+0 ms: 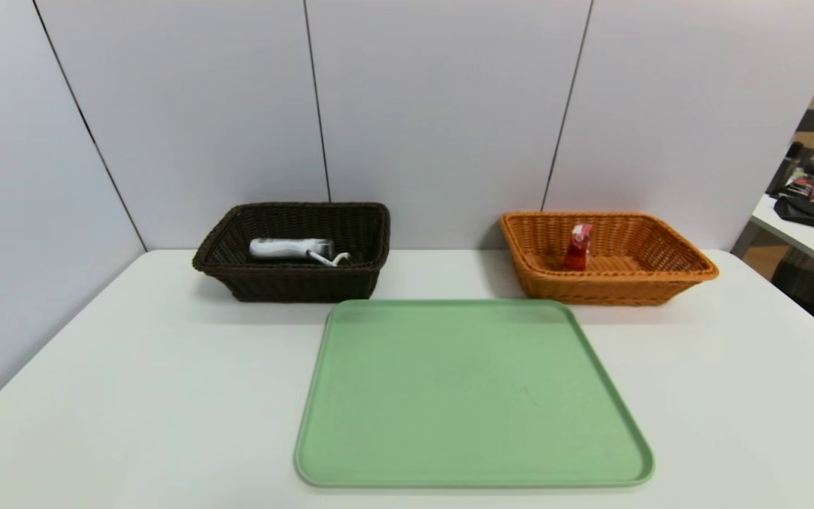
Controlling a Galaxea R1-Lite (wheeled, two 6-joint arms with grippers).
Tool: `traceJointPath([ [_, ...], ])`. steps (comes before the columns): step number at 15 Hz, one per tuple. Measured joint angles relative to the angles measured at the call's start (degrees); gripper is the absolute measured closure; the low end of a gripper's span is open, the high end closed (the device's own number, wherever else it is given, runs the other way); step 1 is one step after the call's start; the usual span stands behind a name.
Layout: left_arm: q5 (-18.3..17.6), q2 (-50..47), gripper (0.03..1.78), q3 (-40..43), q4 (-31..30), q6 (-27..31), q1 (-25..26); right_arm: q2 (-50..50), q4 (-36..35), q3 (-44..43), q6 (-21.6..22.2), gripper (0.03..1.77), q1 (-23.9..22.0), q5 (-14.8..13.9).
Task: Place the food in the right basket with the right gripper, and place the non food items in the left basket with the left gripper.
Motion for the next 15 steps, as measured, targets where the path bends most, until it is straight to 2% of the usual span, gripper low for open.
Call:
traceJointPath([
  [3, 0.02, 0.00, 0.12, 0.00, 0.10, -0.13, 0.02, 0.00, 0.02, 0.02, 0.27, 0.10, 0.00, -0.07],
  [8, 0.24, 0.00, 0.12, 0.00, -0.27, -4.14, 0.05, 0.00, 0.02, 0.02, 1.12, 0.10, 0.02, -0.24],
  [15, 1.24, 0.00, 0.12, 0.00, -0.49, -6.46, -0.04, 0.02, -0.20, 0.00, 3.04, 0.10, 0.10, -0.52],
])
